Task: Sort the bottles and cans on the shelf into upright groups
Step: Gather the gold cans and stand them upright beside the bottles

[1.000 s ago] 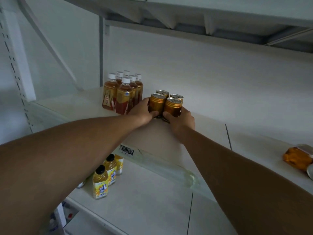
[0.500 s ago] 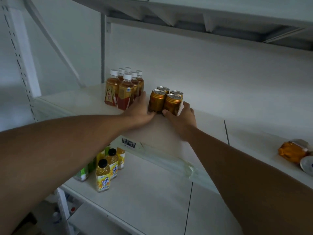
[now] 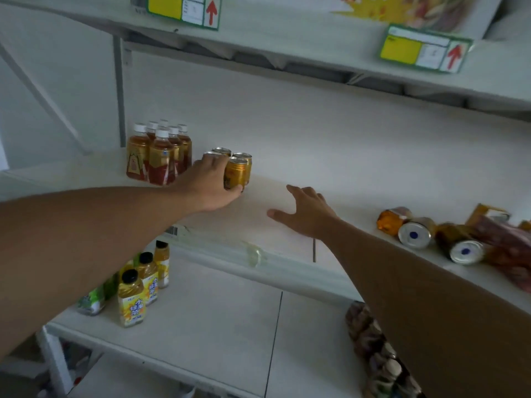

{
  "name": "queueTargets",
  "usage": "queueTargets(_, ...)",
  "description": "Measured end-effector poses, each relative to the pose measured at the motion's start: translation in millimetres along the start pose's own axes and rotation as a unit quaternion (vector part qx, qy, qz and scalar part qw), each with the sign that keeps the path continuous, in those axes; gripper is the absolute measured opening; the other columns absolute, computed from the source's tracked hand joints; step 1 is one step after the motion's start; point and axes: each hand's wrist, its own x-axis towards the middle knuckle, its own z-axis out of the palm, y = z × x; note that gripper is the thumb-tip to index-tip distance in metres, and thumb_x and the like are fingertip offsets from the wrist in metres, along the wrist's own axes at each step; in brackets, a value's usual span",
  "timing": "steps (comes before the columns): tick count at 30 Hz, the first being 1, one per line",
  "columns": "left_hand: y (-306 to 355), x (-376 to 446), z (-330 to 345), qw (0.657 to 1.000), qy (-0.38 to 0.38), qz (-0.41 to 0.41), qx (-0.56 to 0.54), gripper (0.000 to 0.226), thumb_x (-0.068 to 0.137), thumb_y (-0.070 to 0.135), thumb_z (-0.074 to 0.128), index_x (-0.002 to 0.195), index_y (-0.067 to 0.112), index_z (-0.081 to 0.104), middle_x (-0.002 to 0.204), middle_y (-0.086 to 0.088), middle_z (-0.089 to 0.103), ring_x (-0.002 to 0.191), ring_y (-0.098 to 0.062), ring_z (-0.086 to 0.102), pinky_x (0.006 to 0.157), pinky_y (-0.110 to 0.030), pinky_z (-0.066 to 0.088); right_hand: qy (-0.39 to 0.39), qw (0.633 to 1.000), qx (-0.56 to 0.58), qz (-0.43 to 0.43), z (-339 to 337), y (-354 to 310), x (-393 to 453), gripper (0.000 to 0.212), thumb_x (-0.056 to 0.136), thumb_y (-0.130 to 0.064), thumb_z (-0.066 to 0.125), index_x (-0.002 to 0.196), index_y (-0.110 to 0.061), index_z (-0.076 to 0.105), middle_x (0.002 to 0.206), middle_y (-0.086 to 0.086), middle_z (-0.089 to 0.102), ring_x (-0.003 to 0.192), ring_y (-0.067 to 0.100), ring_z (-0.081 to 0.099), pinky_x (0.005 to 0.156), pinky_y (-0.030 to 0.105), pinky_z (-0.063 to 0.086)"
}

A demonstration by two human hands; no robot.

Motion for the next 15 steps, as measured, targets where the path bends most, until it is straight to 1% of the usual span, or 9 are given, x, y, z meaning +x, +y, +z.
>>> queueTargets(2, 31.3, -4.4, -0.4, 1.000, -0.004, 0.007, 0.028, 0.088, 0.088, 0.074, 0.054, 0.159, 0.025, 0.037, 0.163, -0.012, 0.040, 0.150, -0.036, 0.041, 0.115, -0.055, 0.045, 0.005, 1.000, -0.016, -0.001, -21.8, 25.3, -22.1, 0.104, 0.088, -0.086, 0.056, 0.169, -0.027, 0.026, 0.170, 0.011, 0.033, 0.155, 0.037, 0.030, 0.119, 0.057, 0.038)
queueTargets(5, 85.2, -5.7, 5.2, 0.996, -0.014, 0.012, 0.083, 0.078, 0.091, 0.072, 0.054, 0.150, 0.021, 0.053, 0.159, -0.012, 0.049, 0.150, -0.035, 0.041, 0.118, -0.047, 0.041, 0.007, 0.999, -0.039, 0.007, -53.7, 70.8, -57.0, 0.101, 0.090, -0.087, 0.051, 0.168, -0.026, 0.029, 0.168, 0.012, 0.036, 0.152, 0.039, 0.034, 0.115, 0.056, 0.039)
queueTargets(7, 124.7, -8.6, 12.0, 0.997, -0.023, 0.004, 0.074, 0.081, 0.091, 0.074, 0.053, 0.153, 0.022, 0.053, 0.157, -0.012, 0.050, 0.148, -0.034, 0.044, 0.116, -0.045, 0.043, 0.014, 0.998, -0.065, 0.021, -72.3, 105.8, -80.8, 0.099, 0.090, -0.088, 0.048, 0.167, -0.028, 0.032, 0.166, 0.011, 0.040, 0.149, 0.039, 0.039, 0.111, 0.056, 0.041)
queueTargets(9, 165.2, -12.5, 19.8, 0.998, -0.040, 0.009, 0.052, 0.087, 0.088, 0.078, 0.048, 0.156, 0.023, 0.049, 0.157, -0.010, 0.050, 0.148, -0.032, 0.044, 0.115, -0.044, 0.044, 0.028, 0.996, -0.073, 0.053, -90.8, 141.3, -104.5, 0.095, 0.089, -0.088, 0.048, 0.164, -0.031, 0.037, 0.162, 0.008, 0.043, 0.146, 0.039, 0.041, 0.107, 0.056, 0.042)
queueTargets(12, 221.8, -20.7, 34.4, 0.996, -0.078, 0.033, 0.031, 0.095, 0.084, 0.084, 0.044, 0.159, 0.026, 0.045, 0.160, -0.007, 0.048, 0.150, -0.031, 0.040, 0.115, -0.045, 0.043, 0.035, 0.995, -0.053, 0.081, -113.5, 186.9, -137.9, 0.080, 0.088, -0.084, 0.052, 0.154, -0.040, 0.048, 0.152, 0.007, 0.052, 0.140, 0.039, 0.047, 0.103, 0.052, 0.045)
queueTargets(13, 238.2, -23.0, 38.8, 0.995, -0.089, 0.045, 0.030, 0.098, 0.081, 0.086, 0.042, 0.159, 0.027, 0.045, 0.160, -0.007, 0.047, 0.150, -0.031, 0.040, 0.114, -0.045, 0.043, 0.032, 0.994, -0.056, 0.088, -119.4, 199.0, -148.4, 0.078, 0.087, -0.084, 0.052, 0.153, -0.043, 0.047, 0.149, 0.006, 0.054, 0.139, 0.039, 0.047, 0.105, 0.052, 0.045)
queueTargets(15, 266.9, -23.8, 44.7, 0.992, -0.102, 0.066, 0.026, 0.100, 0.080, 0.087, 0.042, 0.160, 0.028, 0.043, 0.162, -0.005, 0.045, 0.151, -0.029, 0.039, 0.114, -0.045, 0.043, 0.034, 0.991, -0.061, 0.115, -130.4, 219.2, -167.0, 0.079, 0.086, -0.083, 0.054, 0.153, -0.040, 0.048, 0.145, 0.008, 0.056, 0.138, 0.041, 0.049, 0.109, 0.054, 0.045)
